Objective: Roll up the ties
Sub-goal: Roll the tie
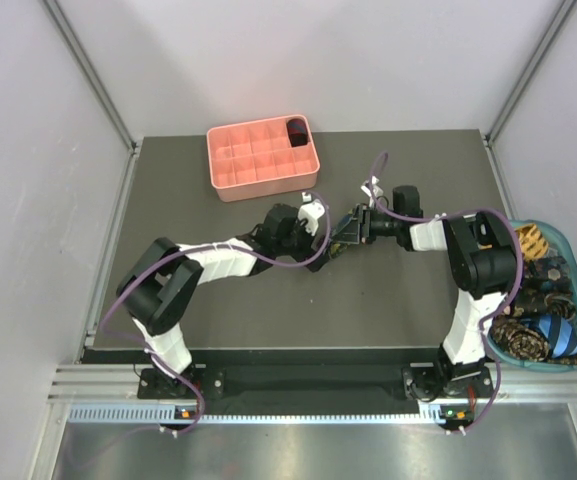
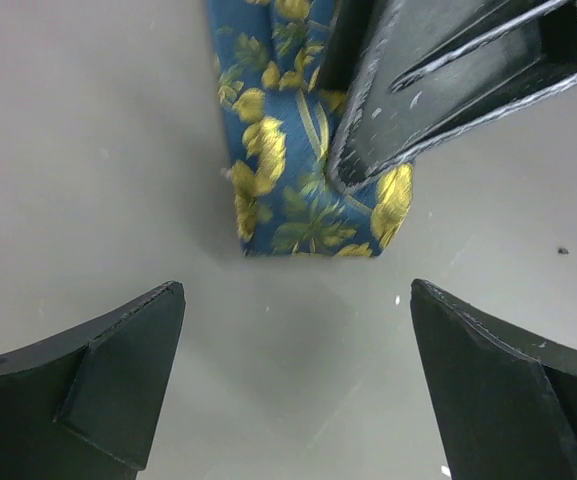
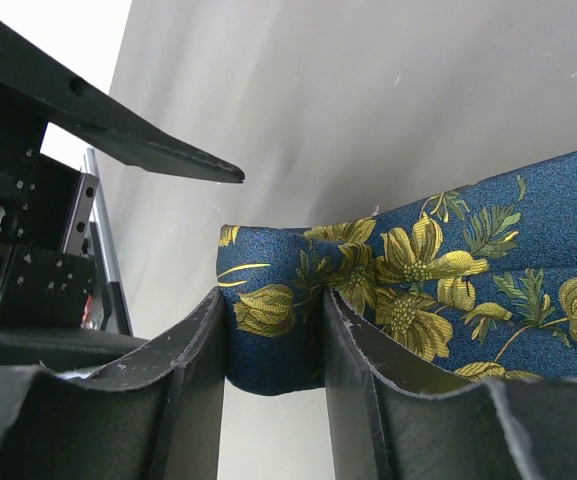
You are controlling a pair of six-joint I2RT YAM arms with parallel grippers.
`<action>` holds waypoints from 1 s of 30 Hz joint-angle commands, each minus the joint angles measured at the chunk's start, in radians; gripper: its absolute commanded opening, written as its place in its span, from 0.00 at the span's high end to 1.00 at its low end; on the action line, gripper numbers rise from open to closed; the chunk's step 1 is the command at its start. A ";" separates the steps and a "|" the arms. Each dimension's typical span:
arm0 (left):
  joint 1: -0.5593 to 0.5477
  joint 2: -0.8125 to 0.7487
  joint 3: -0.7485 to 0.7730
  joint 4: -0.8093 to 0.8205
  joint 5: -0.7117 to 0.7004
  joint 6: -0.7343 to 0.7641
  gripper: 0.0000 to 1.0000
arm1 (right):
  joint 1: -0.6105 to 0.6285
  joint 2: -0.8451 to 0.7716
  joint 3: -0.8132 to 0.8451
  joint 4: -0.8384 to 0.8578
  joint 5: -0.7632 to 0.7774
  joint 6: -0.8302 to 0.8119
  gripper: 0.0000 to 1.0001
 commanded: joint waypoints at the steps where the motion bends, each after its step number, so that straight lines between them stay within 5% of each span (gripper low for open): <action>1: -0.026 0.019 0.064 0.100 -0.005 0.074 0.01 | 0.012 0.069 -0.059 -0.156 0.017 -0.021 0.76; 14: -0.041 0.163 0.198 0.057 -0.043 0.150 0.02 | 0.004 0.060 -0.049 -0.169 0.018 -0.020 0.77; 22: -0.041 0.182 0.205 0.019 -0.011 0.145 0.45 | 0.006 0.059 -0.052 -0.176 0.020 -0.020 0.78; 30: -0.087 0.088 0.144 -0.073 -0.080 0.131 0.55 | 0.052 0.046 -0.084 -0.139 0.002 0.009 0.78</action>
